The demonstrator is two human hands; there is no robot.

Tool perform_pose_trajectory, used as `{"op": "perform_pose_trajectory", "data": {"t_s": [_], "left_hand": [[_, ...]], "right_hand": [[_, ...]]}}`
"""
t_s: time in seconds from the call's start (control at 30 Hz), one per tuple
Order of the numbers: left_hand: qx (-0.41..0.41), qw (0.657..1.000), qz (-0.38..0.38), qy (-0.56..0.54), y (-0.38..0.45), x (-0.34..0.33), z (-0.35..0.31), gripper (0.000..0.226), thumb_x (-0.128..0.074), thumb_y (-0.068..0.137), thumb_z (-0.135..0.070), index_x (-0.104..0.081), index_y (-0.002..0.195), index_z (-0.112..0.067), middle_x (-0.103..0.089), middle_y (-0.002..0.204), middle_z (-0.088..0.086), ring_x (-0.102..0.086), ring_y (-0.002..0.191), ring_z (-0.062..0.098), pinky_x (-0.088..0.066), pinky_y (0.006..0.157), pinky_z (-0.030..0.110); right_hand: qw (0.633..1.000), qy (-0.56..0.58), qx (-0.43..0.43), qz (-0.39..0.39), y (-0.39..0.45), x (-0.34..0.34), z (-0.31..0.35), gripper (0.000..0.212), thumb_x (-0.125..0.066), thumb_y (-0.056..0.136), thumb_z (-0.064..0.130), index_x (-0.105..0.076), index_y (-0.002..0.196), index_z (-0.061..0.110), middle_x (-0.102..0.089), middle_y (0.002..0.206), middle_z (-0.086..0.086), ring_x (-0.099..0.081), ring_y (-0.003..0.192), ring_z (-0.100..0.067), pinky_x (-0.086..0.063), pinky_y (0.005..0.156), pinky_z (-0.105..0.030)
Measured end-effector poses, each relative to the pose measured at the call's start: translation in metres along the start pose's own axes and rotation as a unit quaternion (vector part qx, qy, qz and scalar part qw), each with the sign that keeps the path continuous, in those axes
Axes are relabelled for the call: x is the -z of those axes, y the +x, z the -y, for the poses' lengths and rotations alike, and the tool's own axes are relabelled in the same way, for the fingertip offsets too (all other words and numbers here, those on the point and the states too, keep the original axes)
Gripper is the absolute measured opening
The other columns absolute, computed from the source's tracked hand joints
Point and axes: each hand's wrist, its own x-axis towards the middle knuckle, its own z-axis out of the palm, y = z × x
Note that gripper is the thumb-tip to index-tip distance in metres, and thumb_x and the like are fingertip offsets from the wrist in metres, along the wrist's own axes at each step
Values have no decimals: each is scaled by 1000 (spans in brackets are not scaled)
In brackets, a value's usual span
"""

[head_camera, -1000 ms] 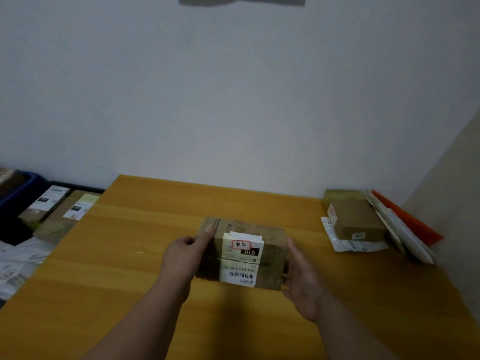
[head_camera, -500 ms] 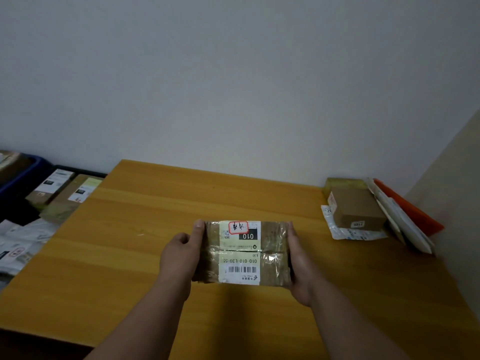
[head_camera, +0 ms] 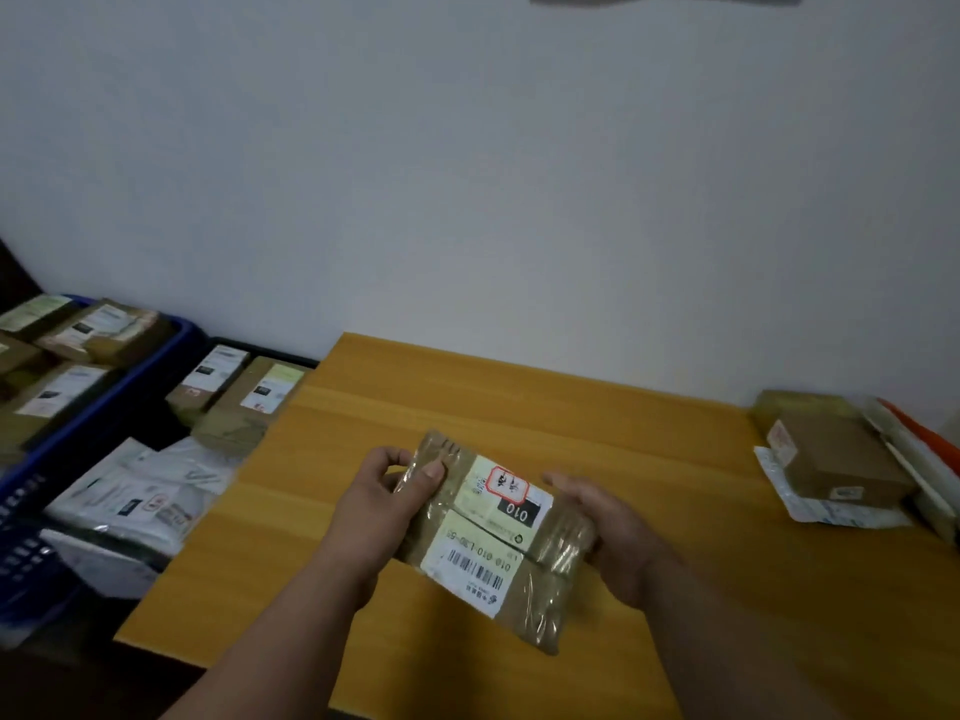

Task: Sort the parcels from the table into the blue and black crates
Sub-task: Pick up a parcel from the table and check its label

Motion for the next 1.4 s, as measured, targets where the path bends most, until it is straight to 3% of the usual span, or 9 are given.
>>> {"op": "perform_pose_trajectory", "data": {"t_s": [0.1,0.23,0.33,0.47,0.67,0.83,1.03,1.2,1.4], "left_hand": [[-6,999,-18,27,6,54,-4,26,-69,88,-34,-57,102,-16,-74,83,9,-71,63,23,-51,46,29],[10,998,-39,44,11,115,7,30,-72,85,-37,-63,100,-12,-74,85,8,-72,70,29,-55,53,37],[23,995,-91,18,16,141,20,49,-72,84,-43,-57,124,-18,-63,121,5,-65,95,22,-53,68,38],[54,991,-118,-13,22,164,32,85,-68,84,-52,-22,151,-25,-37,150,3,-45,128,25,-40,89,36],[164,983,-35,-73,23,192,36,72,-77,83,-32,-33,140,-35,-66,114,1,-70,94,23,-61,78,43],[152,976,-80,-133,31,241,39,56,-76,83,-16,-49,128,-37,-66,117,3,-72,93,26,-60,68,37],[165,961,-140,-171,29,301,60,62,-82,77,-18,-55,131,-31,-67,119,7,-72,95,29,-58,85,49],[160,954,-214,-135,42,384,65,47,-74,85,-33,-47,122,-23,-60,119,3,-64,96,17,-51,60,23],[186,948,-238,-100,56,507,76,31,-69,87,-37,-54,112,-24,-67,106,4,-67,94,23,-56,87,43]], "right_hand": [[994,-54,-48,86,10,-56,4,75,-77,65,54,-66,120,4,-71,112,-17,-67,95,-30,-49,86,-37],[979,-68,-114,152,14,-115,-11,85,-85,52,51,-64,124,10,-70,118,-15,-66,101,-29,-49,96,-44],[981,-2,-139,138,18,-153,-17,59,-78,71,38,-68,121,8,-70,117,-17,-66,107,-33,-44,105,-51],[977,106,-150,108,28,-198,-10,38,-59,90,41,-71,113,14,-74,109,-11,-71,94,-27,-52,79,-39],[976,62,-152,141,65,-255,-6,56,-63,76,56,-70,118,20,-73,114,-8,-64,114,-30,-41,107,-45],[963,-44,-179,197,89,-296,-5,65,-62,64,62,-69,117,25,-74,112,-2,-63,105,-24,-39,87,-37],[942,-112,-212,236,114,-360,-10,67,-66,61,60,-68,117,24,-74,112,-2,-63,106,-23,-39,89,-37],[932,-135,-210,262,139,-444,-18,69,-73,60,53,-66,122,24,-72,116,-3,-66,105,-24,-44,92,-39],[945,-79,-203,244,149,-578,-39,61,-74,65,50,-64,120,26,-73,114,-6,-67,105,-29,-49,90,-39]]}}
